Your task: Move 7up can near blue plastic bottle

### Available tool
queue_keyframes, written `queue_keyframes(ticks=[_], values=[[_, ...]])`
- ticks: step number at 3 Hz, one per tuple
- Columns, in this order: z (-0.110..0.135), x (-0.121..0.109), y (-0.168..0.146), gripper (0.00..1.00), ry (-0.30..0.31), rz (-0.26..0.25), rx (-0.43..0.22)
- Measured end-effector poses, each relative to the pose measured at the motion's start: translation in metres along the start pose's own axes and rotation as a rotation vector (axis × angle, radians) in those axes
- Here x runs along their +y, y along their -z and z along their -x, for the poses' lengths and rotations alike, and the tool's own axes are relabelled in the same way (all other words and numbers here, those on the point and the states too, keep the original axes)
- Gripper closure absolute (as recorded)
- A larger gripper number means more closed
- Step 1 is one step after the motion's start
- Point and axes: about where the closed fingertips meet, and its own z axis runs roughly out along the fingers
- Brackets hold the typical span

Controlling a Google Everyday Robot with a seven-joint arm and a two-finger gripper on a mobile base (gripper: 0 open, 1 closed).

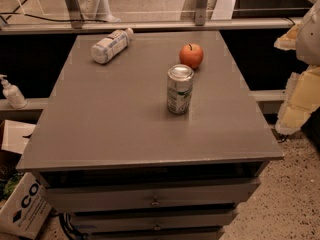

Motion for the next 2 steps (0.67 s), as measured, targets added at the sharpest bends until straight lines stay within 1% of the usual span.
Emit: queue_keyframes(ticks=[1, 2], values=[[0.0, 0.0, 0.0, 0.0, 0.0, 0.0, 0.0], [0.002, -0.012, -0.005, 0.0, -0.015, -0.001, -0.062]])
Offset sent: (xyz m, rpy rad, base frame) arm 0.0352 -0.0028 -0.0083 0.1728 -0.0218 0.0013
